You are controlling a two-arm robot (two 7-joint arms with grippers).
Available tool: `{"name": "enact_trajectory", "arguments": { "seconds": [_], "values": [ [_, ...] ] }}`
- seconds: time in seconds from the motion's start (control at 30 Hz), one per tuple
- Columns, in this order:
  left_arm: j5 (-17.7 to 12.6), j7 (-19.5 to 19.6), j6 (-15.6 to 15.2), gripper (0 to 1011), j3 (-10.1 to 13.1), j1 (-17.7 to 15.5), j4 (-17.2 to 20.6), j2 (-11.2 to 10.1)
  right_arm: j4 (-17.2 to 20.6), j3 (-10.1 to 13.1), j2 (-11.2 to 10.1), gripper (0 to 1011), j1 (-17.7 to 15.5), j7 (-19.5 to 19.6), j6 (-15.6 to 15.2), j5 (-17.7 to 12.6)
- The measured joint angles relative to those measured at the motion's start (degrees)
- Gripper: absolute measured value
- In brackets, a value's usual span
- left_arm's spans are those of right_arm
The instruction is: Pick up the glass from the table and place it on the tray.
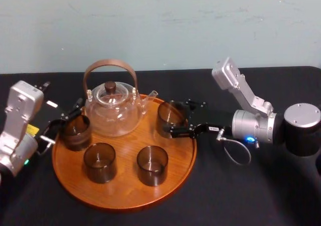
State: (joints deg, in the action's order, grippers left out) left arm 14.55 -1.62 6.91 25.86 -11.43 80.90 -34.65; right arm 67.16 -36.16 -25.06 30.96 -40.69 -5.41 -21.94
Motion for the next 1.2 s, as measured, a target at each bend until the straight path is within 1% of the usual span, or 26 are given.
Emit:
{"name": "enact_trajectory", "arguments": {
  "seconds": [0.33,0.6,0.97,1.2],
  "values": [
    [0.0,0.0,0.0,1002,0.0,0.0,0.0,0.0,-3.2,-0.5,1.5,900,0.6,0.0,0.8,0.8],
    [0.0,0.0,0.0,1001,0.0,0.0,0.0,0.0,-4.9,-0.6,2.3,900,0.7,0.2,1.2,1.5],
    [0.0,0.0,0.0,1002,0.0,0.0,0.0,0.0,-6.2,-0.4,3.1,900,0.7,0.3,1.4,2.2],
    [0.0,0.0,0.0,1001,0.0,0.0,0.0,0.0,-6.4,-0.4,3.2,900,0.7,0.8,1.7,2.8]
  ]
}}
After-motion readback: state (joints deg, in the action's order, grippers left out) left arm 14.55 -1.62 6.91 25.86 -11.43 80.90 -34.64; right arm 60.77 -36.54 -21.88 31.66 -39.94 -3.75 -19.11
